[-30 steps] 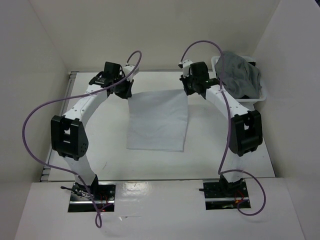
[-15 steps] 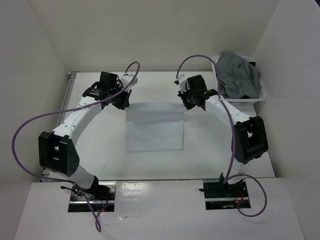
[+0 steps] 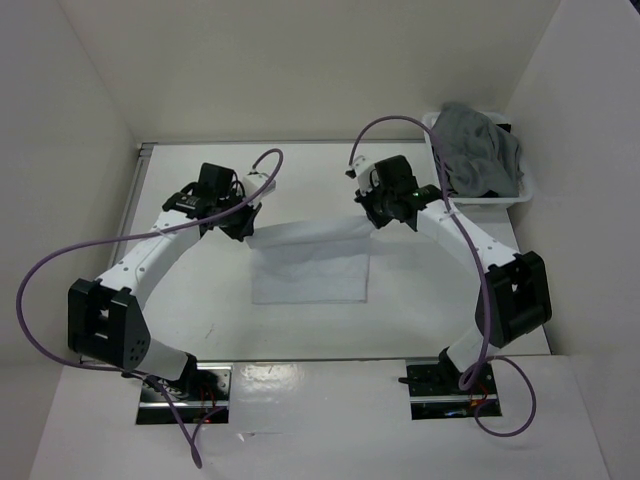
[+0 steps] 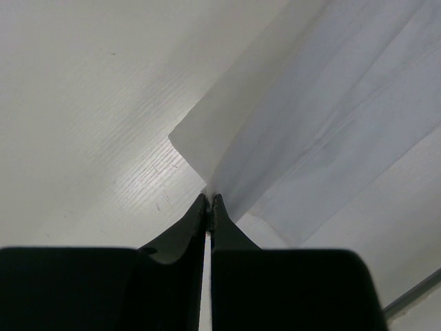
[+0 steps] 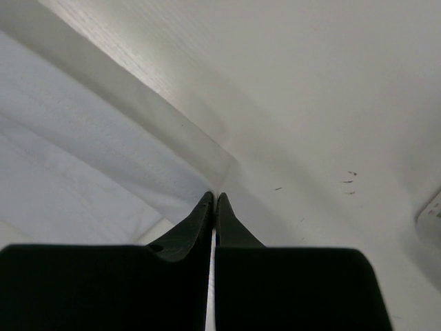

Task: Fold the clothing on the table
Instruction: Fold the skirt

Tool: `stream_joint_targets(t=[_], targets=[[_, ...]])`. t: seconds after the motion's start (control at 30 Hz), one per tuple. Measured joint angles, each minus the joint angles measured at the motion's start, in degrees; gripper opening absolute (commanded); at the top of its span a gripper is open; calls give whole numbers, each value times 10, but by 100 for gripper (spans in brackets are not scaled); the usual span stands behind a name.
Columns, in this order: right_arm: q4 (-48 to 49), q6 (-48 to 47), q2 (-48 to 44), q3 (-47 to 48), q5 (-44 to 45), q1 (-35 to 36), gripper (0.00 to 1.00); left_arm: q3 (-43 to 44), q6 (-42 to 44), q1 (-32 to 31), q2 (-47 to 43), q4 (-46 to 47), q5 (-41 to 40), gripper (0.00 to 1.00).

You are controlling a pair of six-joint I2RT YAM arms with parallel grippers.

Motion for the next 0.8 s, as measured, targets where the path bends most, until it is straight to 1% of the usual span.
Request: stream_joint_targets(t=[0.3,0.47,0.6,0.8], targets=[[-35,-12,-7,-19,-2,45,0,-3,3,0,-5,-2,-20,0],[-43,-13,-7,-21,-2,49,0,-3,3,0,-5,-2,-22,0],[-44,-16,-7,-21,-2,52,0,-7,4,-1,-4,-5,-22,4],[-44,-20,-7,-29,-3,52,0,-21,17,-2,-6,-12,-19,4]])
